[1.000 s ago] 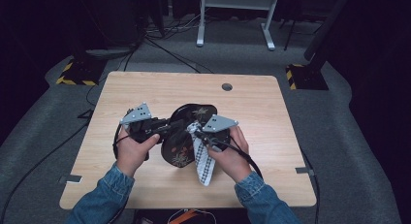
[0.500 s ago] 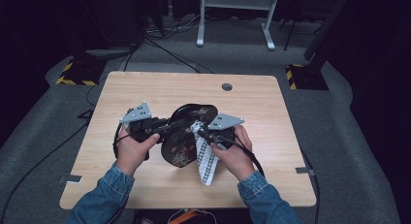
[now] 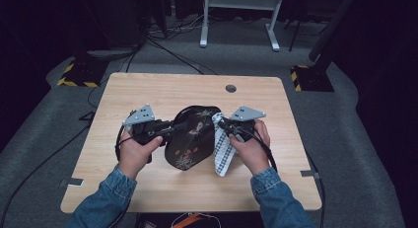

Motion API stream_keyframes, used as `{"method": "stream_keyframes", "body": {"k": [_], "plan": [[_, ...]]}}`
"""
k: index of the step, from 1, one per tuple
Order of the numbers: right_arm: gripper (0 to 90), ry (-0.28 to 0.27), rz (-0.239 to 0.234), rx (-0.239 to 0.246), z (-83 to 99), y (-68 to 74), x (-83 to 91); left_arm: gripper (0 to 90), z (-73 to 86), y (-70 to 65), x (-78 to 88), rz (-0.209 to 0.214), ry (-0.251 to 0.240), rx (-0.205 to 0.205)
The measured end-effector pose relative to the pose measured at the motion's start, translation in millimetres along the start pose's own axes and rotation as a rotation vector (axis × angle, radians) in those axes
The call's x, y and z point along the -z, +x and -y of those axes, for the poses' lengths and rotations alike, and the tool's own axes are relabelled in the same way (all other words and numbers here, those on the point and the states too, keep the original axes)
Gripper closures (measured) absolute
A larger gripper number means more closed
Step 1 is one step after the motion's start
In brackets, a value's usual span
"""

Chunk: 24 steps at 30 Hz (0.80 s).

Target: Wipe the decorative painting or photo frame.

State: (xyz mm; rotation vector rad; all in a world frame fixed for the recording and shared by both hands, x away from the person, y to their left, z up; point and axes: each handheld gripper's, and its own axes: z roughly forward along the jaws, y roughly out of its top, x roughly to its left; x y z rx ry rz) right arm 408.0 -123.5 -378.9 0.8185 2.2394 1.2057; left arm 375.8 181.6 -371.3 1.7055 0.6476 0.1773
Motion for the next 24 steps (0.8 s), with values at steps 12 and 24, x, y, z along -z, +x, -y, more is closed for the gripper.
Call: {"method": "stream_keyframes", "body": {"k": [12,24], "plan": [[81.3,0.012,-0.088,0.081,-3.6,38.9,-9.1,77.0,-0.2,0.3,0.2,-0.006,0.004,0.024],[81.3,0.005,-0.195,0.152,-10.9,76.0,-16.9,77.4,0.6,1.6,-0.6,-0.001,-0.004,0.036]]}}
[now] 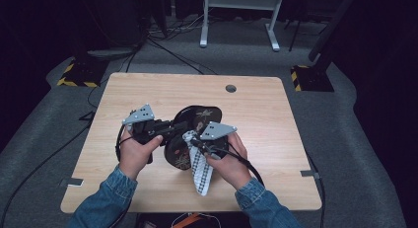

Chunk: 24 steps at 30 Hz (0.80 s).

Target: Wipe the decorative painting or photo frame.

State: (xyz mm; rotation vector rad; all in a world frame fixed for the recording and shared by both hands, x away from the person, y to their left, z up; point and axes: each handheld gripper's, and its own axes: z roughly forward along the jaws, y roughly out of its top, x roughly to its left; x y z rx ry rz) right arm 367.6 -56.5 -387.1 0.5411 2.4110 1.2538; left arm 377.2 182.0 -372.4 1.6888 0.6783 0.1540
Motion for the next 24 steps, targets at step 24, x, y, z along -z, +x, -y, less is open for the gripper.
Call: {"method": "stream_keyframes", "body": {"k": [24], "plan": [[81.2,-0.011,0.192,-0.179,28.3,-68.6,27.9,77.3,0.5,-1.3,-0.4,-0.004,0.004,-0.030]]}}
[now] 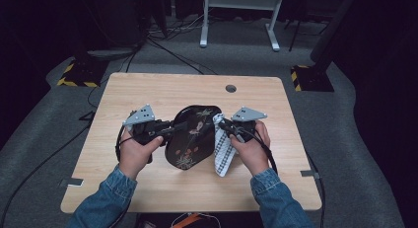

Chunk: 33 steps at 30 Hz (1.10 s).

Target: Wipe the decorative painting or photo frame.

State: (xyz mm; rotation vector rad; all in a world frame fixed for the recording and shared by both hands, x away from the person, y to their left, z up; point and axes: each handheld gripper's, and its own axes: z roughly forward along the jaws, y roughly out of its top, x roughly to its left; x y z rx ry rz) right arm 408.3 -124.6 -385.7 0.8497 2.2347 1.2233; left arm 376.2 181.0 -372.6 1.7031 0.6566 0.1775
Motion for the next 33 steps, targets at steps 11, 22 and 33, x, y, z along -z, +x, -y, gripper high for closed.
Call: {"method": "stream_keyframes", "body": {"k": [11,22,33], "plan": [[81.1,0.034,-0.076,0.062,1.7,37.7,-10.6,77.4,0.2,-0.5,-0.1,-0.007,-0.002,0.007],[80.9,0.028,-0.175,0.111,0.0,68.8,-17.7,77.6,0.5,-0.3,-0.5,-0.007,-0.005,0.017],[81.1,0.030,-0.115,0.053,5.9,45.9,-12.1,77.7,0.2,-0.5,-0.2,0.000,0.000,0.004]]}}
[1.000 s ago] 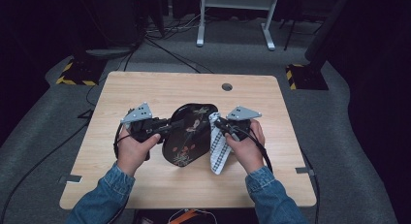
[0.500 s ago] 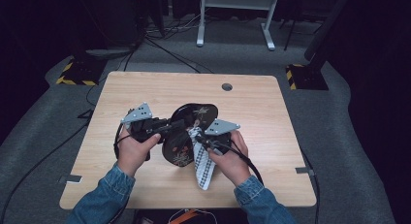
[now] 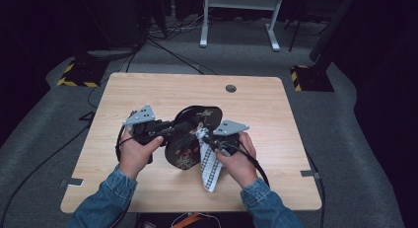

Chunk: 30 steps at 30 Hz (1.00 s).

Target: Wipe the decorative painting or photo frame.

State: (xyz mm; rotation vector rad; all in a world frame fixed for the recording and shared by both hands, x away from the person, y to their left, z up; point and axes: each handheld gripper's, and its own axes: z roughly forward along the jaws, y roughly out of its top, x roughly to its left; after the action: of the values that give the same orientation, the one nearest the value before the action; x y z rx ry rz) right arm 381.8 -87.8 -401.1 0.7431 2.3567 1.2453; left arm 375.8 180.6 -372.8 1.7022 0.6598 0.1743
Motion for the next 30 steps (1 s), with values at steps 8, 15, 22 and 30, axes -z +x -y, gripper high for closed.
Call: {"method": "stream_keyframes", "body": {"k": [8,15,22,30], "plan": [[81.0,0.000,0.089,-0.067,9.1,-31.7,8.5,77.5,-0.1,-0.6,-0.1,-0.001,0.001,-0.010],[81.1,-0.003,0.116,-0.083,11.1,-38.2,10.1,77.5,0.2,-0.3,-0.3,-0.003,-0.002,-0.008],[81.0,0.014,0.060,-0.027,9.8,-16.2,2.4,77.5,0.3,-0.6,-0.7,-0.004,-0.003,0.003],[81.0,0.017,-0.021,0.038,4.7,12.8,-7.8,77.5,0.6,0.3,-1.0,-0.002,-0.007,0.017]]}}
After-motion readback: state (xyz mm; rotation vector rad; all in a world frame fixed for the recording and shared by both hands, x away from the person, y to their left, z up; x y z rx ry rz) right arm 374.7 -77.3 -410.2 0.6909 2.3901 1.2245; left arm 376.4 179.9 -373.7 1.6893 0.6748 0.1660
